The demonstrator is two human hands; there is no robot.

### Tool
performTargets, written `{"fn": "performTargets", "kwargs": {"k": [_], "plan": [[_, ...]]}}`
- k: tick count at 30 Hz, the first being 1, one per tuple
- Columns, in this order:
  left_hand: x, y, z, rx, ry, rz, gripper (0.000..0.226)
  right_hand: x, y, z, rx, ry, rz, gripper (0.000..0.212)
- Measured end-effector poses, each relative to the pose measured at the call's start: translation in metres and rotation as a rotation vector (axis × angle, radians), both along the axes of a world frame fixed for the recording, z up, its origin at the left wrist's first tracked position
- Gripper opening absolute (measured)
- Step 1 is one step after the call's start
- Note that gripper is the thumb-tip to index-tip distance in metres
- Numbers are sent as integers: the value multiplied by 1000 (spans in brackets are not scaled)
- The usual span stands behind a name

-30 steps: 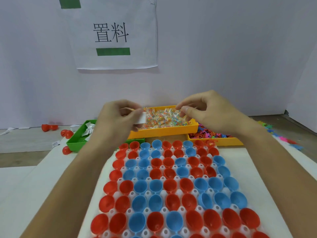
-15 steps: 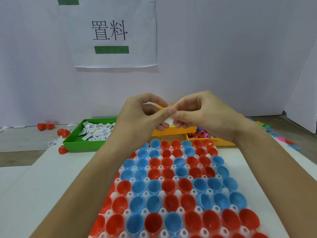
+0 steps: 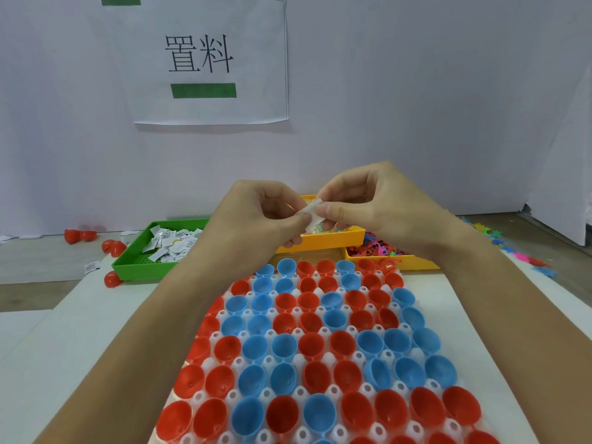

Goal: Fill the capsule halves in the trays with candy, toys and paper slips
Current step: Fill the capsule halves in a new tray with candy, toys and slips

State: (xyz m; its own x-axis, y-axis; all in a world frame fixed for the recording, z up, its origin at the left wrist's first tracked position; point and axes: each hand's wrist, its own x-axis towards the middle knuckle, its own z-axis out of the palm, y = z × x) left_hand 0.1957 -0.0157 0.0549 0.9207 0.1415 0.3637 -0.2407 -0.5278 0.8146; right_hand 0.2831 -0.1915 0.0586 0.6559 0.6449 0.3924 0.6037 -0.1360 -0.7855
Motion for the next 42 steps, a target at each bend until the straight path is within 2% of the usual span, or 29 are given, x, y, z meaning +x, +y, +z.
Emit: {"fn": "performTargets", "kwargs": {"k": [6, 13, 16, 25, 31, 42], "plan": [[-1, 11, 3, 56, 6, 41, 4, 20, -17, -4, -92, -25, -153, 6], [-3, 21, 7, 62, -23, 76, 5, 54, -46, -25, -501, -143, -438, 11], [-3, 20, 7, 49, -39, 76, 5, 61, -49, -35, -624, -166, -495, 16], [0, 20, 2, 94, -41, 78, 9, 61, -45, -43, -698, -196, -491, 24], [0, 21, 3, 113, -46, 74, 8, 61, -44, -46, -775, -151, -430, 15], [1, 22, 2, 111, -44, 67, 8, 63, -42, -48, -772, -160, -419, 8]]}}
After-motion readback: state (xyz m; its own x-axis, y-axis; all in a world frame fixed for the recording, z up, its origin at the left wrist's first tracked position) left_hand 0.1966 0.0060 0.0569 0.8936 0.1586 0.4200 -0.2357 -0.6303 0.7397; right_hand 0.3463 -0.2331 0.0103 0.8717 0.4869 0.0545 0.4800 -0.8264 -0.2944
